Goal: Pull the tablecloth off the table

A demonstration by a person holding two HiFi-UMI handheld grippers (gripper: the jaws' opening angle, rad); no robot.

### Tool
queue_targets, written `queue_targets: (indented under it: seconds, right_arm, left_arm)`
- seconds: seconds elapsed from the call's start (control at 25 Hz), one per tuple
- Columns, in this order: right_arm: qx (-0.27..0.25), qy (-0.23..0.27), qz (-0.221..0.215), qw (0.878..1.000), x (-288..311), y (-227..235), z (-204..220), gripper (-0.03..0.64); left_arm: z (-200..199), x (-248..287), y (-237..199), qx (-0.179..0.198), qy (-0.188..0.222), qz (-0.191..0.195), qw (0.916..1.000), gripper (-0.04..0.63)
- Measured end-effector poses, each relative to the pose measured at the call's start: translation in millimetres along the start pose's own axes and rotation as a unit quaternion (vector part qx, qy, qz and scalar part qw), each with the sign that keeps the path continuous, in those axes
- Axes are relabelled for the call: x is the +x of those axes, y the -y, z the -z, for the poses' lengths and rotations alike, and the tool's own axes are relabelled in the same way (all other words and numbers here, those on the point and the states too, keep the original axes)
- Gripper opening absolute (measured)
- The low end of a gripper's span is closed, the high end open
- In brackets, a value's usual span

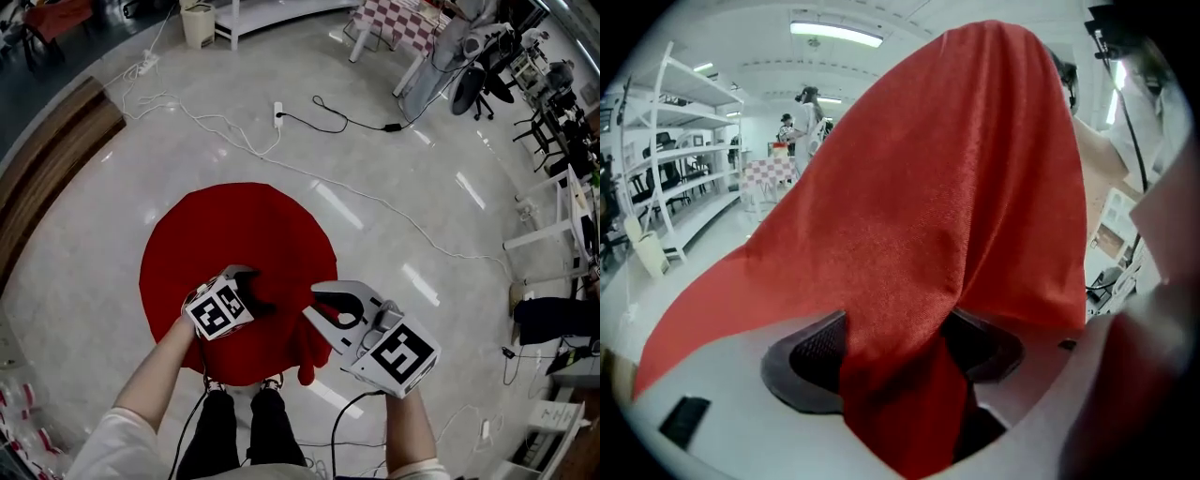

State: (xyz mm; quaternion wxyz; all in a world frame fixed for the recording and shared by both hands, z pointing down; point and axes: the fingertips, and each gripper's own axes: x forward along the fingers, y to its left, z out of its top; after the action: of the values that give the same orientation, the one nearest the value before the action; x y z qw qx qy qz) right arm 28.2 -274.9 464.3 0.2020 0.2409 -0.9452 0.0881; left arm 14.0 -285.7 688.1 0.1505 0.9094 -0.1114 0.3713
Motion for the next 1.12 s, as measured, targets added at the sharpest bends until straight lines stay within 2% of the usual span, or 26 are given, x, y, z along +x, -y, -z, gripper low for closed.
queue_targets:
  seconds: [0.16, 0.32, 0.56, 0.64, 0.72, 0.8, 0.92, 1.0, 1.12]
  right_arm:
    - [-0.002, -0.011, -0.005, 1.000, 4.9, -1.0, 4.0, 0.029]
    - [0.005, -0.012, -0.005, 1.000, 6.5, 0.2, 9.4, 0.029]
    - [0.017, -0.015, -0.005, 1.000, 16.9, 1.4, 15.1, 0.029]
    - [0.029, -0.005, -0.005, 1.000, 18.6, 1.6, 16.8, 0.029]
    - [0.042, -0.004, 0.001, 0.999, 16.4, 4.0, 21.5, 0.029]
    - [0.047, -0.026, 0.022, 0.998, 11.4, 11.1, 33.0, 0.029]
    - [0.061, -0.075, 0.072, 0.993, 2.2, 25.5, 53.4, 0.029]
    - [0.080, -0.105, 0.098, 0.986, -2.7, 32.0, 70.6, 0.029]
    - [0.131, -0.132, 0.120, 0.975, 0.6, 31.1, 100.0, 0.029]
  left_arm:
    - [6.6, 8.9, -1.0, -0.039, -0.022, 0.031, 0.9985, 0.326]
    - [10.1, 11.4, -2.1, -0.055, -0.043, 0.032, 0.9971, 0.221]
    - [19.1, 8.3, -5.0, -0.060, -0.059, 0.005, 0.9964, 0.046]
    - [22.7, 5.7, -5.0, -0.076, -0.052, -0.010, 0.9957, 0.024]
    - [25.1, -1.3, -4.0, -0.113, -0.035, -0.024, 0.9927, 0.020]
    - [28.5, -13.1, -3.9, -0.167, -0.013, -0.039, 0.9850, 0.018]
    - [35.1, -37.7, -4.5, -0.248, 0.027, -0.067, 0.9661, 0.018]
    - [35.9, -58.6, -5.0, -0.303, 0.063, -0.092, 0.9464, 0.018]
    - [33.6, -86.4, -4.6, -0.375, 0.109, -0.131, 0.9111, 0.018]
